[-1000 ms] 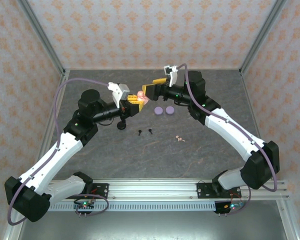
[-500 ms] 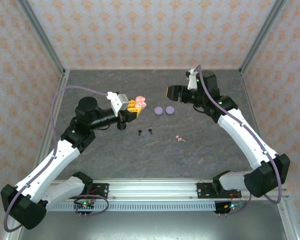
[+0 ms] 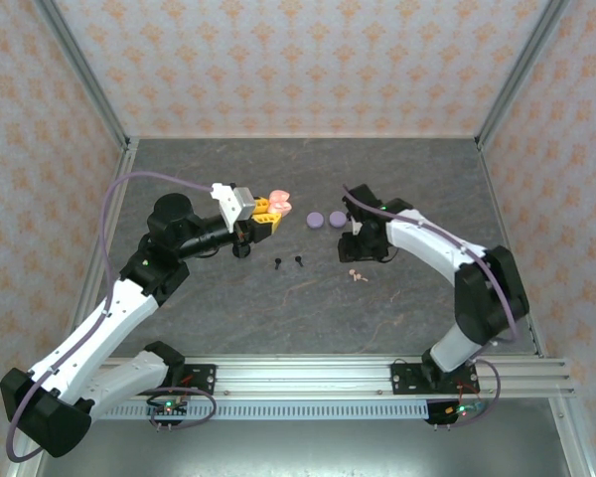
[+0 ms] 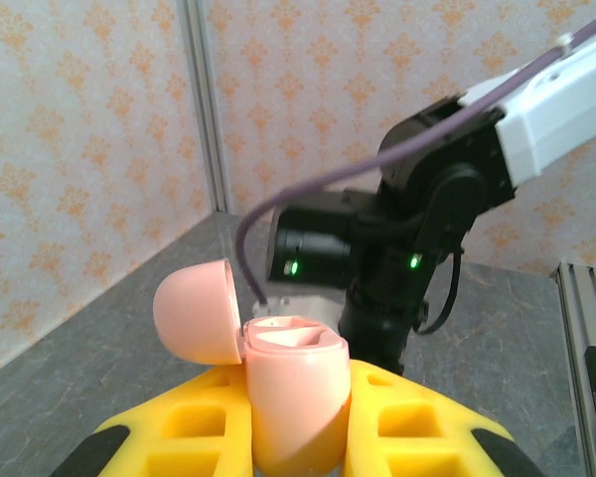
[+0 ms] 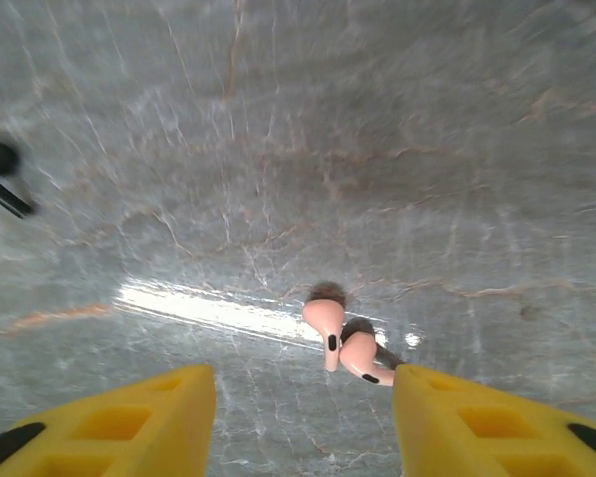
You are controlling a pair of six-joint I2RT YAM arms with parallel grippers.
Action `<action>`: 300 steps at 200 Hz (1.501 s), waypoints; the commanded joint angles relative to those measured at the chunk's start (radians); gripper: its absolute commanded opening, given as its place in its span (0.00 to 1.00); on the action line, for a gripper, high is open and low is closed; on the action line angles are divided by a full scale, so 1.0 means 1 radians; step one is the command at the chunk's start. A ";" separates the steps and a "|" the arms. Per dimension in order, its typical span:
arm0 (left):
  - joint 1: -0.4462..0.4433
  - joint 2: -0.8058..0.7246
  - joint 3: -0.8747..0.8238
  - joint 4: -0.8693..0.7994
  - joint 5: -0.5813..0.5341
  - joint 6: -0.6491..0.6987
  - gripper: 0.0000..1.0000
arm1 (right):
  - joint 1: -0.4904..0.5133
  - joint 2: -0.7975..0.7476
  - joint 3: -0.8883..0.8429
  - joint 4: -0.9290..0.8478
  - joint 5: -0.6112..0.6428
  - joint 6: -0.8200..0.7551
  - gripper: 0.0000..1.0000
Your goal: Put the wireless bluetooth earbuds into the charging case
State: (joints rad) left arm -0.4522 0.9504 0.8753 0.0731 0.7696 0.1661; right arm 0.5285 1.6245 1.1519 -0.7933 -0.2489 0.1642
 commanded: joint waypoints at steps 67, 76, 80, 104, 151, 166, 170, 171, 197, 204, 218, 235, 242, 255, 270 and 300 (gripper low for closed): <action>-0.014 -0.030 0.022 0.015 0.004 0.008 0.00 | 0.061 0.184 0.063 -0.048 0.101 -0.023 0.40; -0.016 -0.029 0.024 0.013 0.004 0.004 0.00 | 0.062 0.193 0.067 -0.045 0.105 -0.023 0.39; -0.015 -0.029 0.026 0.012 0.004 0.004 0.00 | 0.062 0.197 0.070 -0.045 0.107 -0.024 0.38; -0.016 -0.030 0.031 0.001 0.002 0.004 0.00 | 0.064 0.217 0.072 -0.046 0.111 -0.026 0.36; -0.016 -0.033 0.027 -0.005 -0.003 0.004 0.00 | 0.069 0.236 0.060 -0.039 0.115 -0.026 0.31; -0.015 -0.033 0.028 -0.005 -0.004 0.004 0.00 | 0.068 0.238 0.054 -0.032 0.117 -0.023 0.28; -0.015 -0.033 0.028 -0.006 -0.004 0.004 0.00 | 0.068 0.239 0.053 -0.030 0.120 -0.022 0.28; -0.015 -0.033 0.028 -0.006 -0.004 0.004 0.00 | 0.069 0.238 0.053 -0.030 0.120 -0.022 0.28; -0.016 -0.033 0.031 -0.009 -0.004 0.003 0.00 | 0.070 0.248 0.048 -0.026 0.121 -0.023 0.25; -0.016 -0.033 0.033 -0.011 -0.006 0.003 0.00 | 0.070 0.251 0.049 -0.026 0.120 -0.025 0.24; -0.016 -0.035 0.035 -0.017 -0.007 0.004 0.00 | 0.071 0.253 0.051 -0.029 0.123 -0.026 0.23; -0.016 -0.036 0.035 -0.016 -0.010 0.004 0.00 | 0.071 0.246 0.053 -0.031 0.120 -0.029 0.21; -0.015 -0.038 0.035 -0.017 -0.012 0.004 0.00 | 0.071 0.235 0.052 -0.026 0.117 -0.027 0.21; -0.015 -0.042 0.033 -0.017 -0.015 0.004 0.00 | 0.071 0.193 0.043 0.000 0.109 -0.017 0.20; -0.016 -0.047 0.026 -0.005 -0.018 -0.002 0.00 | 0.071 0.113 0.025 0.058 0.088 -0.003 0.20; -0.015 -0.050 0.002 0.063 -0.022 -0.043 0.00 | 0.071 -0.066 0.034 0.151 0.018 0.013 0.20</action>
State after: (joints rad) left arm -0.4595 0.9222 0.8761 0.0578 0.7677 0.1589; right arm 0.5953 1.7294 1.1732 -0.7444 -0.1856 0.1539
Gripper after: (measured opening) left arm 0.186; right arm 0.205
